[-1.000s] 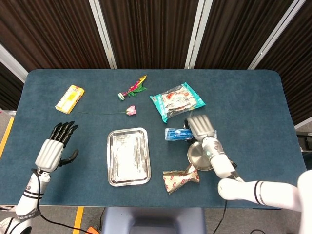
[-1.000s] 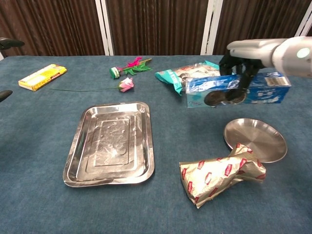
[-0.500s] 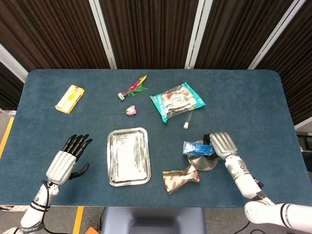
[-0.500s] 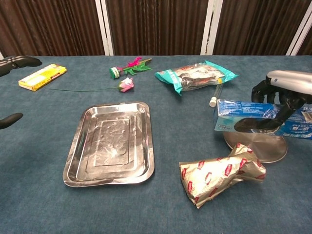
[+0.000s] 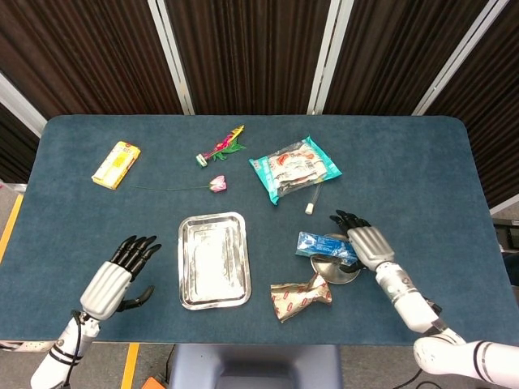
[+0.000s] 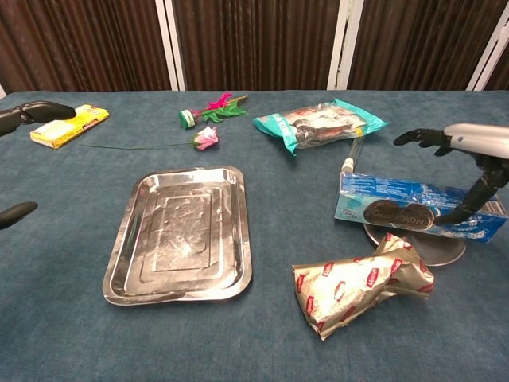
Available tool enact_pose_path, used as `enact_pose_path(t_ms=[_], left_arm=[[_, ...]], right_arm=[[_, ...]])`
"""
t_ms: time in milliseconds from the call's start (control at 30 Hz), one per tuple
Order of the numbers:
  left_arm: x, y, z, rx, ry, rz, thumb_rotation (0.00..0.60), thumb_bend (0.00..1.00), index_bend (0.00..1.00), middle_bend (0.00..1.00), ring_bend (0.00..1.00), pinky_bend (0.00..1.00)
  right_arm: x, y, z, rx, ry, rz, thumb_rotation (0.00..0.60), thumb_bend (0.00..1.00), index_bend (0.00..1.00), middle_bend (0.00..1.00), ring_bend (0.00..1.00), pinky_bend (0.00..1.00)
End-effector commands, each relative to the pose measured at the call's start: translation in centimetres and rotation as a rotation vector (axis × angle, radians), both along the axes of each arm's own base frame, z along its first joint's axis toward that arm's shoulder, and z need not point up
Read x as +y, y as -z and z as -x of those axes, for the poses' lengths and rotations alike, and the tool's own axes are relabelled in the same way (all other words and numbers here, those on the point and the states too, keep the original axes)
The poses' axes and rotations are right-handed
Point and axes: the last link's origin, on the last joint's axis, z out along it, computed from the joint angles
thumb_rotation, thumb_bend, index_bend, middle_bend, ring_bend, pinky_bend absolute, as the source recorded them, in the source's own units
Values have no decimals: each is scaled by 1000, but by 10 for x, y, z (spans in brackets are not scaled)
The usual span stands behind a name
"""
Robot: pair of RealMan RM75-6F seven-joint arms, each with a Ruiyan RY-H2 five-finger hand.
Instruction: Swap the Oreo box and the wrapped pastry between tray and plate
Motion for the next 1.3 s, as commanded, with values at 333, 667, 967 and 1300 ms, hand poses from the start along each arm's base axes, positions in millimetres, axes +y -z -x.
enact_pose_path(t_ms=[333, 667, 967, 1300], left_arm=[[-27, 44, -58, -3, 122, 230, 600, 378, 0, 0, 0, 30], [-29, 119, -145, -110, 223, 342, 600, 379, 0, 0, 0, 44], [-10, 181, -184, -99, 177, 397, 600, 360, 0, 0, 0, 45], [10, 225, -203, -73, 139, 421, 600, 357, 0, 0, 0, 51]], right_arm=[[161, -138, 72, -3, -61, 507, 600, 183, 0, 0, 0, 84], [176, -166, 91, -115, -56, 539, 600, 182, 0, 0, 0, 32], [172, -178, 99, -162, -21, 525, 600, 182, 0, 0, 0, 24], [168, -182, 103, -183, -2, 505, 600, 182, 0, 0, 0, 23]])
